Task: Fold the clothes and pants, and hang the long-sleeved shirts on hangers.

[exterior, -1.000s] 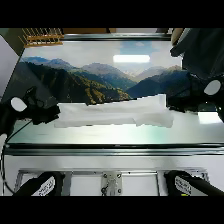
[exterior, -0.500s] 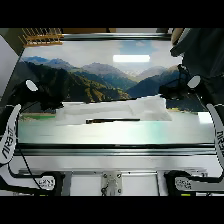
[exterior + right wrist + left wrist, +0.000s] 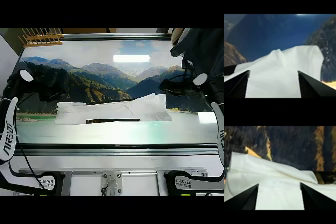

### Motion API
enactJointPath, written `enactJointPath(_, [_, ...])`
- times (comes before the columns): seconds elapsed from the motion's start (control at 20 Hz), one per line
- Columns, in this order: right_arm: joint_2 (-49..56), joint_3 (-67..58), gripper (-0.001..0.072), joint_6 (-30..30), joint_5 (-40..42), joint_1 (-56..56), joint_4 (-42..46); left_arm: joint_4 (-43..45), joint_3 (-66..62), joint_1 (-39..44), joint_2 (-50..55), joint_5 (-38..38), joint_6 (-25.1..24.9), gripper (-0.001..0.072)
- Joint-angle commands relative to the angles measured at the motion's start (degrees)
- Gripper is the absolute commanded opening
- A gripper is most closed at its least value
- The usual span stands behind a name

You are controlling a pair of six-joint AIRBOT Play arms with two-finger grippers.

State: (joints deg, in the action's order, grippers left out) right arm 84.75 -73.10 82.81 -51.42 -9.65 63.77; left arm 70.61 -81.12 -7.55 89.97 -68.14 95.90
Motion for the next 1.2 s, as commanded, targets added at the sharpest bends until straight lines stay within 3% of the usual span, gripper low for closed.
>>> enactJointPath(0.0, [-0.7, -0.1, 0.0652, -7.9, -10.6, -8.8, -1.5, 0.0, 1.4, 1.0, -6.3, -1.1, -0.8, 0.0552])
enactJointPath(0.05, [0.2, 0.3, 0.0652, -9.6, -14.1, -12.0, -1.8, -0.1, 3.8, 1.8, -8.7, 0.3, -1.0, 0.0551])
enactJointPath(0.1, [1.4, 0.9, 0.0653, -10.7, -16.1, -15.0, -2.3, -0.1, 6.2, 3.1, -10.6, 1.7, -1.0, 0.0425])
enactJointPath(0.15, [3.0, 1.6, 0.0652, -11.1, -17.3, -17.7, -3.2, -0.2, 8.5, 4.5, -12.2, 3.3, -1.0, 0.0086])
enactJointPath(0.2, [4.7, 2.1, 0.0653, -11.6, -17.8, -19.8, -4.4, -0.2, 10.8, 6.1, -13.5, 5.4, -1.0, 0.0005])
enactJointPath(0.4, [12.1, 2.6, 0.0653, -15.0, -19.6, -22.1, -10.3, -0.2, 15.9, 14.4, -15.0, 9.4, 1.0, 0.0006])
enactJointPath(0.7, [18.0, 2.6, 0.0652, -18.1, -19.6, -16.0, -20.9, -0.2, 15.9, 23.2, -11.7, 10.9, 1.3, 0.0005])
enactJointPath(1.05, [18.9, 2.6, 0.0647, -18.2, -17.5, -5.8, -22.7, -0.3, 15.9, 27.1, -7.6, 11.8, 2.7, 0.0006])
enactJointPath(1.1, [18.9, 2.6, 0.0555, -18.2, -17.0, -4.9, -22.7, -0.3, 15.9, 27.6, -7.0, 11.9, 2.7, 0.0006])
enactJointPath(1.15, [18.9, 2.6, 0.0374, -18.2, -16.6, -4.5, -22.7, -0.3, 15.9, 27.7, -6.5, 11.9, 2.7, 0.0006])
